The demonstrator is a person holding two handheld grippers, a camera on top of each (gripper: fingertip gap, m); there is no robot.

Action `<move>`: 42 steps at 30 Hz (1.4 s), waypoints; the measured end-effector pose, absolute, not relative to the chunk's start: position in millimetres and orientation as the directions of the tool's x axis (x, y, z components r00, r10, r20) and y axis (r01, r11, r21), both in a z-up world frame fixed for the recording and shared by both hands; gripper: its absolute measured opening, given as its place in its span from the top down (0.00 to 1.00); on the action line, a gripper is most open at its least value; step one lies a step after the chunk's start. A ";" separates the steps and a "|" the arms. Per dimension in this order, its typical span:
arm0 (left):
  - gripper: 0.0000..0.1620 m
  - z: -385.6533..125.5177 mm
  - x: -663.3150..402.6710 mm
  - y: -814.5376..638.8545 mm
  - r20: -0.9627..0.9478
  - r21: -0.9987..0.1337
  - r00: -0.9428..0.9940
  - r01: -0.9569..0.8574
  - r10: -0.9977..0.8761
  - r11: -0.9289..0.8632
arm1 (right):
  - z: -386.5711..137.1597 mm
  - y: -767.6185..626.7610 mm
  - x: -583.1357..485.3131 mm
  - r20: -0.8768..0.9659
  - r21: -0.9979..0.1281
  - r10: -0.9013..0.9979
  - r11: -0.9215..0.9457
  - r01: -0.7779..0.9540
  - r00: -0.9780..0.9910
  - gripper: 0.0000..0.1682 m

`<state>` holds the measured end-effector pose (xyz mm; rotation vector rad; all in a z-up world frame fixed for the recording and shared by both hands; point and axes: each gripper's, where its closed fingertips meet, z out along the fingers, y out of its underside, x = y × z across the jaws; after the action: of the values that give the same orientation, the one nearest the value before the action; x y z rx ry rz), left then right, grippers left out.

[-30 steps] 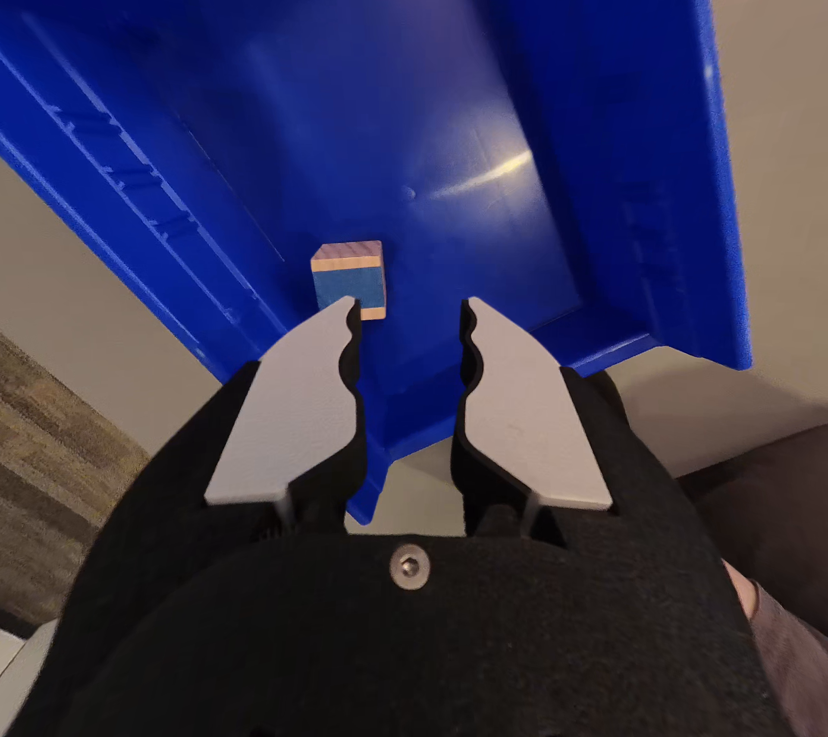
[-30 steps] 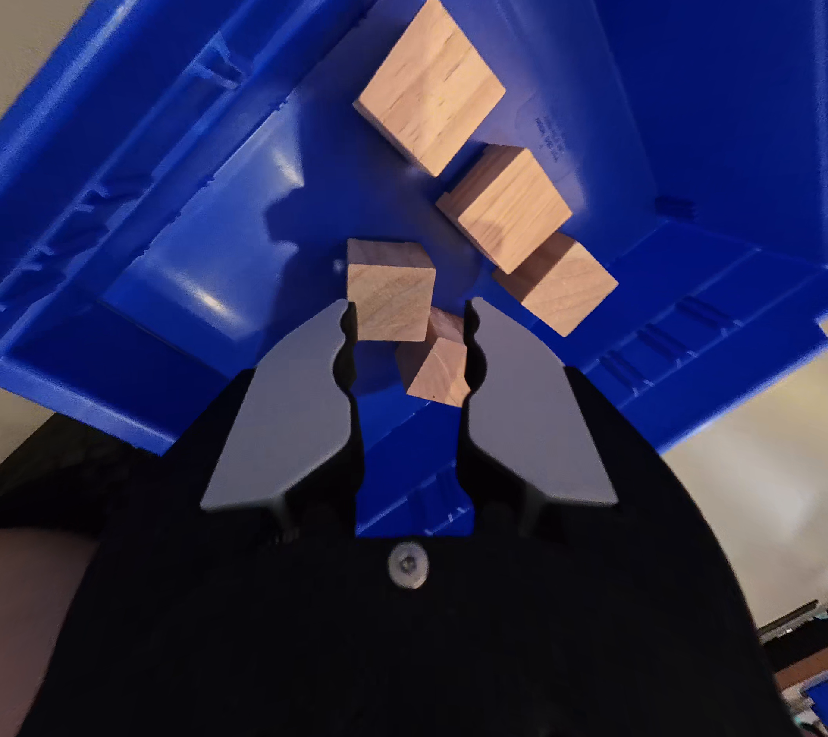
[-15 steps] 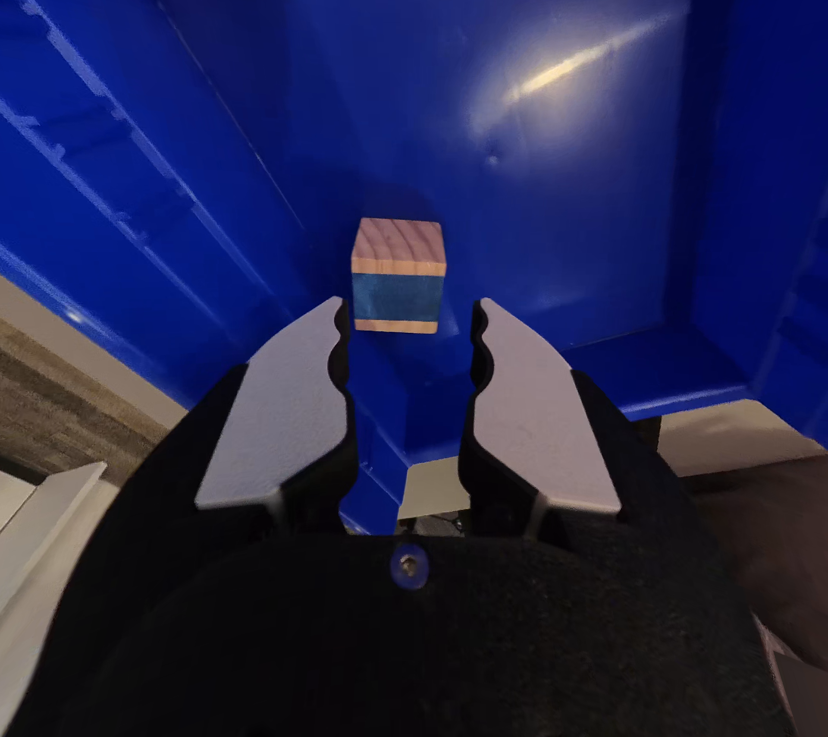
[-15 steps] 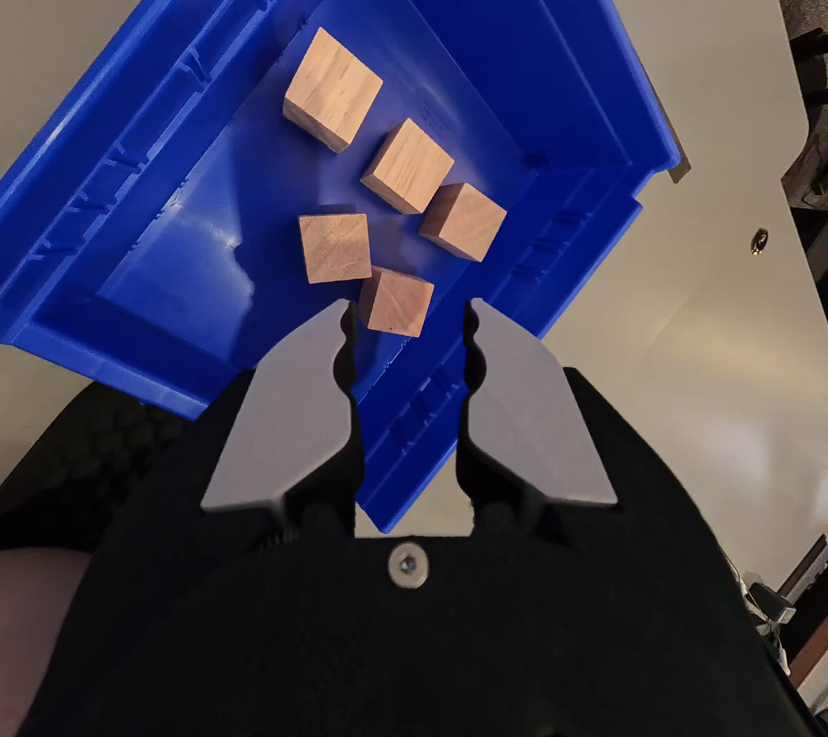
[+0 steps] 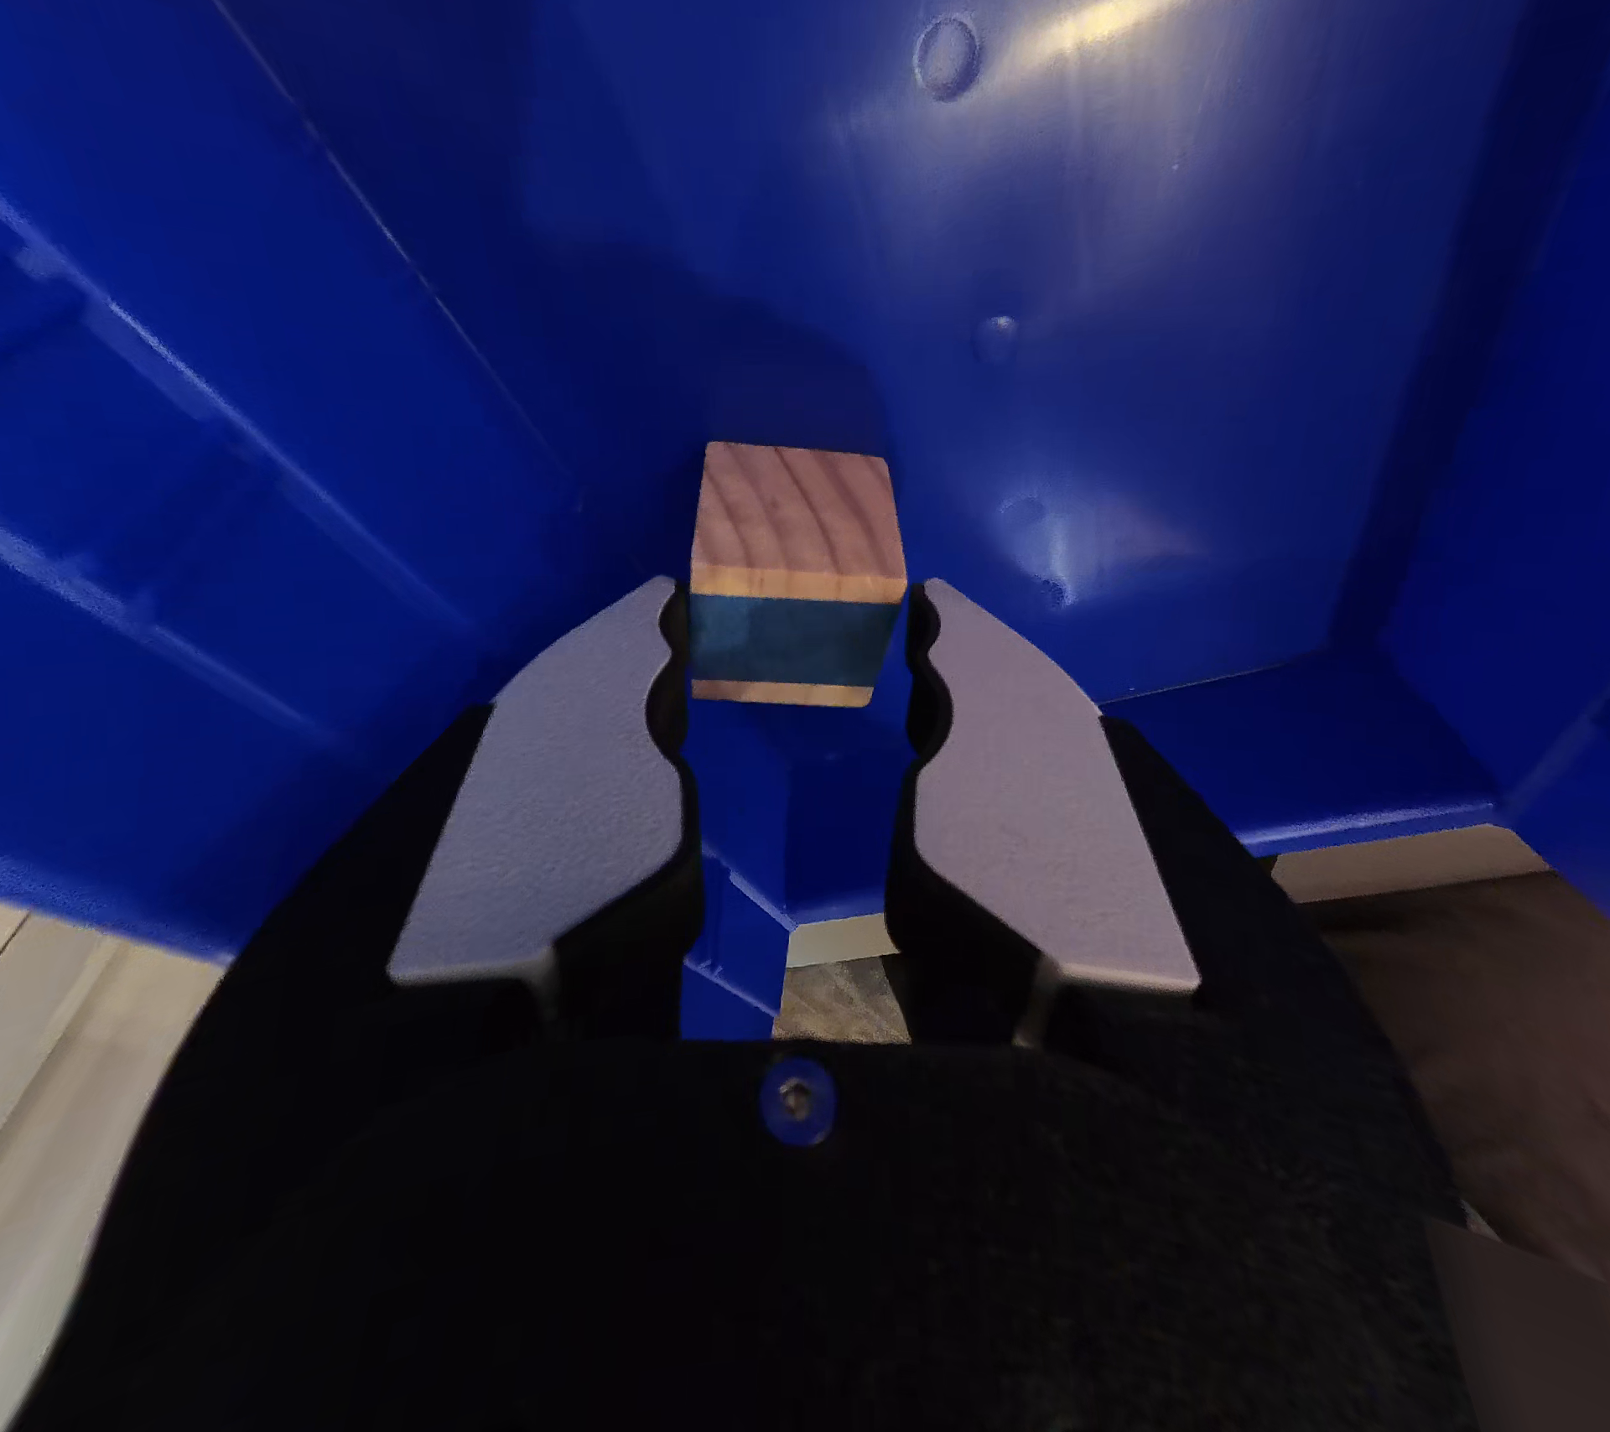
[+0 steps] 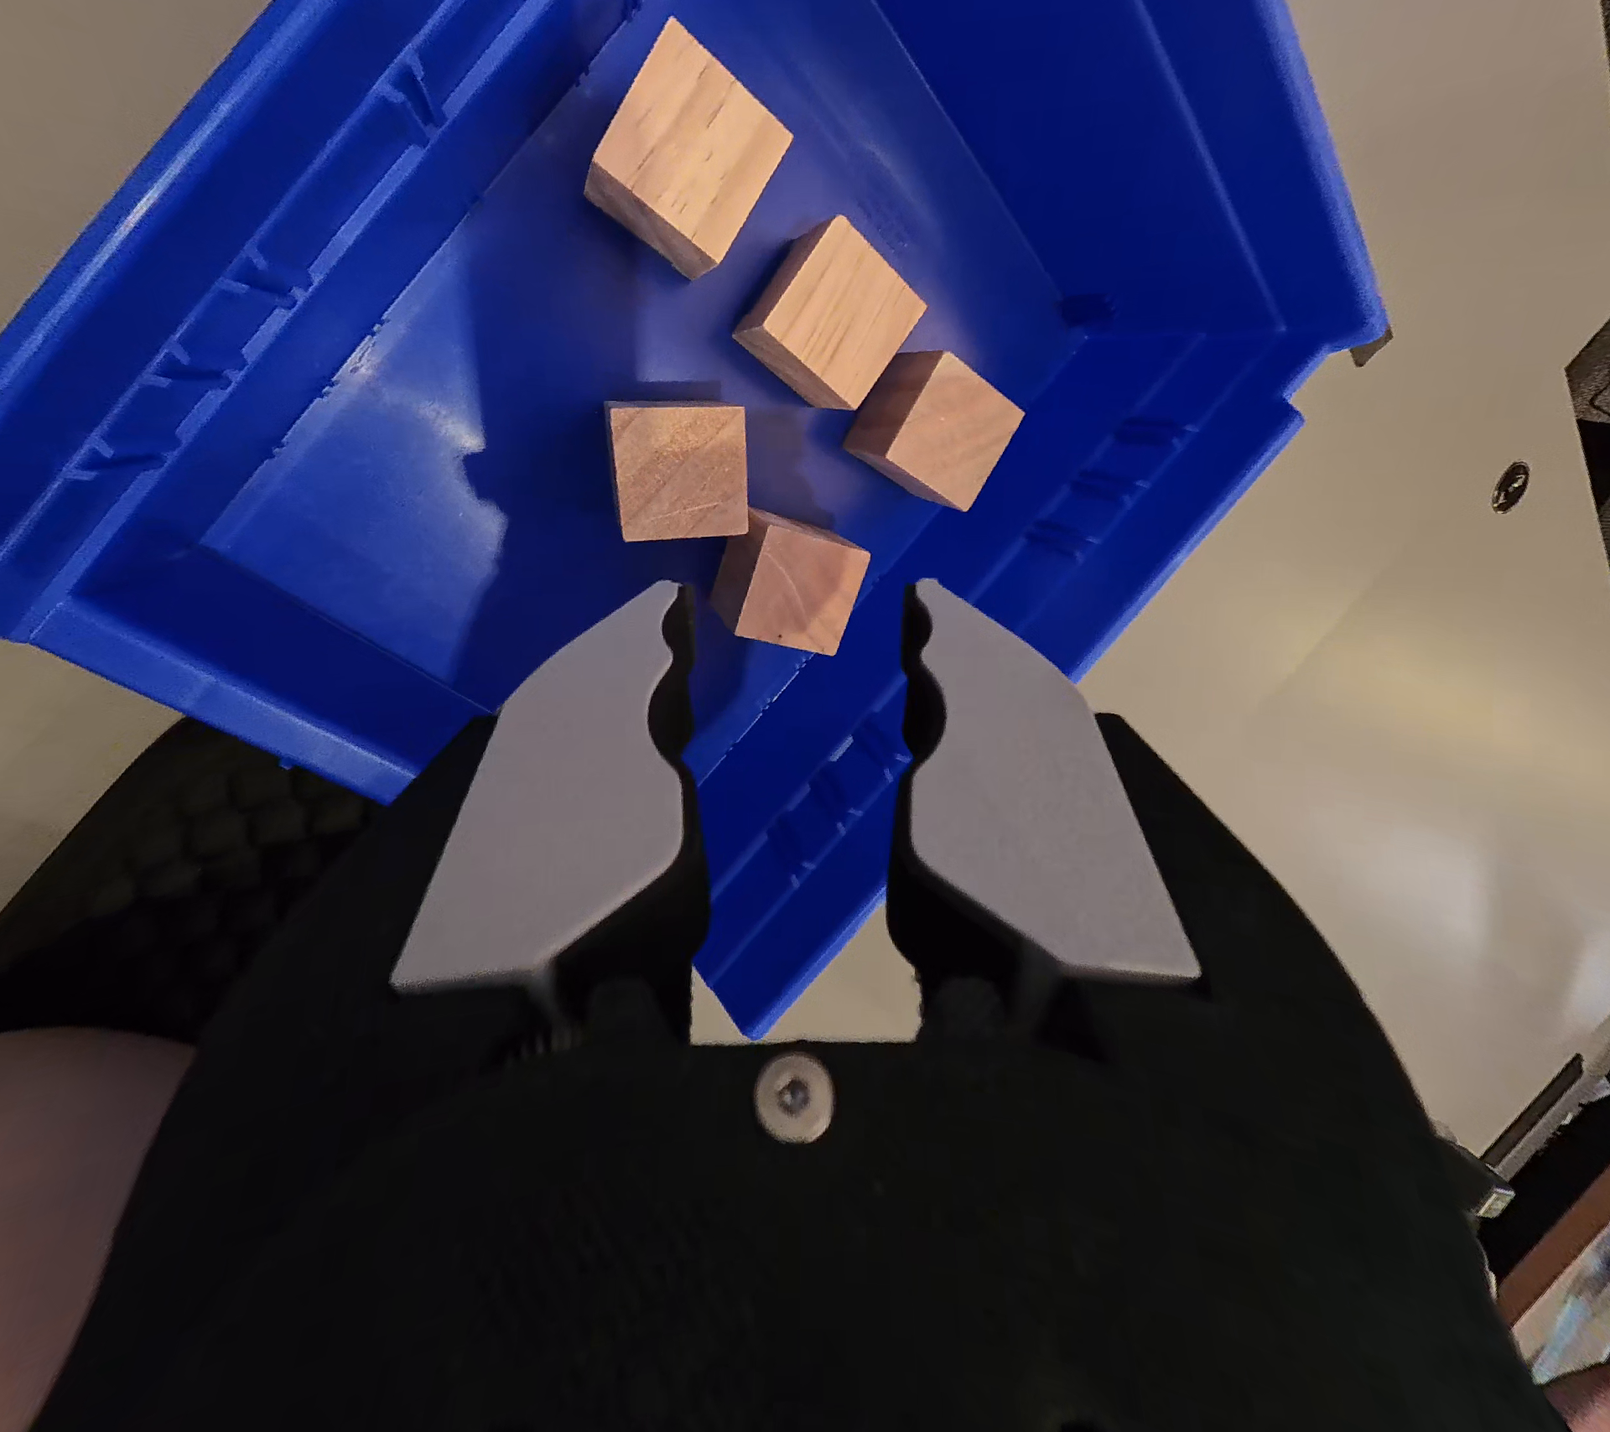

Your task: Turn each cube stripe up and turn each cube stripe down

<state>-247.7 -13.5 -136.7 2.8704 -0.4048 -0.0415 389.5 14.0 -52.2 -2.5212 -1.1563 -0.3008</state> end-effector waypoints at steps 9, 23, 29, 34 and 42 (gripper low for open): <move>0.72 -133.4 -246.9 -3.6 -0.011 0.203 0.959 -0.276 -0.284 -0.940 | -54.0 12.9 386.7 0.320 -0.218 0.697 -0.605 0.766 0.642 0.71; 0.72 37.4 -123.2 38.7 0.500 -0.678 0.603 -0.173 -0.621 -0.714 | -15.5 25.1 370.2 0.481 -0.296 0.609 -0.565 0.770 0.631 0.73; 0.72 95.5 -41.9 5.2 0.519 -0.818 0.208 -0.159 -0.829 -0.552 | 96.1 30.9 294.6 0.677 -0.629 0.431 -0.081 0.773 0.596 0.72; 0.72 102.8 23.3 -26.4 0.551 -0.822 -0.057 -0.207 -0.832 -0.530 | 141.5 -17.0 195.8 0.783 -0.621 0.420 0.487 0.613 0.459 0.63; 0.72 82.1 95.3 -66.6 0.612 -0.781 -0.238 -0.328 -0.754 -0.531 | 100.1 -64.6 105.6 0.830 -0.546 0.520 0.686 0.480 0.201 0.59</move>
<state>95.3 -66.6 82.1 2.0947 -1.6033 2.2617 105.6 -64.6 100.1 -0.8931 -1.4266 0.0337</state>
